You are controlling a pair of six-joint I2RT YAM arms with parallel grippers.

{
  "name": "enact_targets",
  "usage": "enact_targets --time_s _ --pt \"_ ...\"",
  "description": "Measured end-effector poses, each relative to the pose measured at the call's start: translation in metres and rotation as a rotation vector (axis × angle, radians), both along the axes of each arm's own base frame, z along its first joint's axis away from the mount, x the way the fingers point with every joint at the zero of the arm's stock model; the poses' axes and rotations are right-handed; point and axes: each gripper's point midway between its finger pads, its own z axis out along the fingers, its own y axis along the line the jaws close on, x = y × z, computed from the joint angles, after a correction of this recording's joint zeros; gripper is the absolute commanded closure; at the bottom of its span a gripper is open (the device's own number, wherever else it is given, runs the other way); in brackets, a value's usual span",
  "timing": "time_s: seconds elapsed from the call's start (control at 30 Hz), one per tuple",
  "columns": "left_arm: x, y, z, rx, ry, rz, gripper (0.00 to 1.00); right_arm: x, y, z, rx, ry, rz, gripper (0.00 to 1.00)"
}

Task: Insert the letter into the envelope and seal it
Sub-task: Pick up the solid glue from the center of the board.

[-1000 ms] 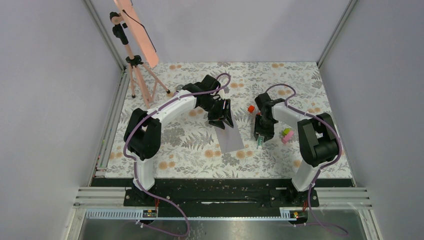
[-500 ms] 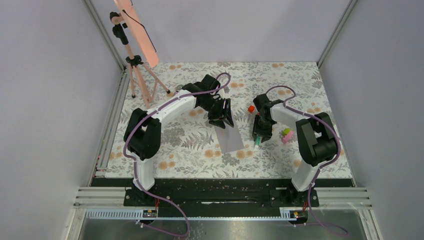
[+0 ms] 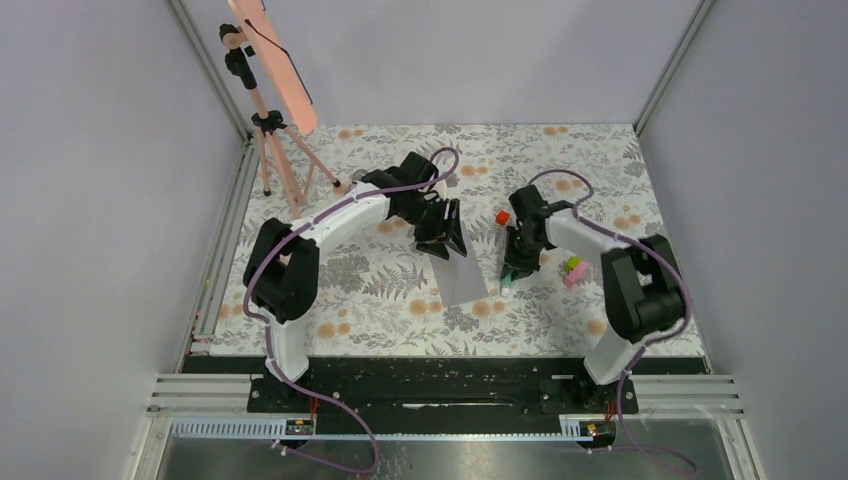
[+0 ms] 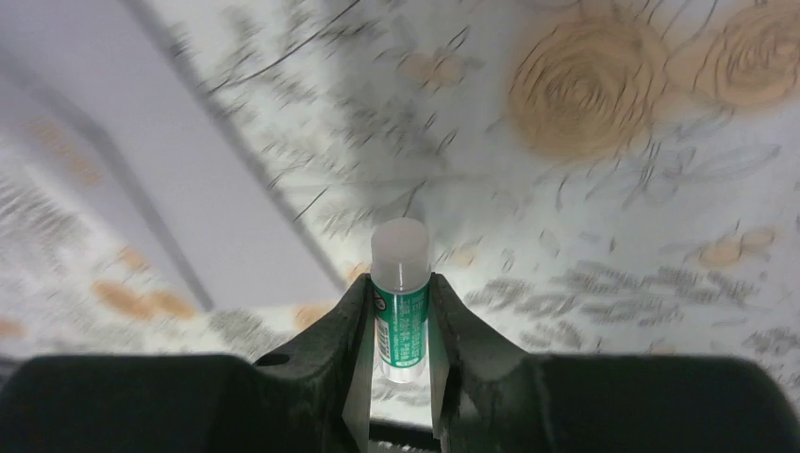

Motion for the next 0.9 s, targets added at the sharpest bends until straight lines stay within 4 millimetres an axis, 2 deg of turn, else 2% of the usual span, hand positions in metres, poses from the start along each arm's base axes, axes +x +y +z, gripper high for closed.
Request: enact_targets --time_s 0.1,0.2,0.33,0.4,0.5,0.6,0.73,0.9 --pt "-0.005 0.002 0.008 -0.027 -0.014 0.006 0.47 -0.005 0.014 0.033 0.123 -0.093 0.005 1.0" --pt "-0.011 0.003 0.03 -0.1 -0.044 0.012 0.49 -0.001 0.035 0.099 0.317 -0.31 0.039 1.0" --pt "-0.015 0.004 0.079 -0.259 -0.114 0.015 0.48 0.008 0.062 0.195 0.558 -0.615 0.149 1.0" --pt "-0.016 0.008 0.105 -0.334 -0.145 0.016 0.47 0.008 0.073 0.225 0.644 -0.693 0.202 1.0" --pt "-0.018 0.013 0.146 -0.445 -0.212 -0.002 0.45 0.009 0.089 0.255 0.761 -0.757 0.262 1.0" --pt "-0.024 0.016 0.176 -0.529 -0.263 -0.04 0.44 0.01 0.103 0.283 0.885 -0.807 0.299 1.0" --pt "-0.034 0.013 0.194 -0.605 -0.29 -0.096 0.44 0.008 0.114 0.323 1.041 -0.885 0.325 1.0" --pt "-0.047 0.012 0.202 -0.706 -0.271 -0.142 0.44 0.002 0.125 0.362 1.245 -0.912 0.37 1.0"
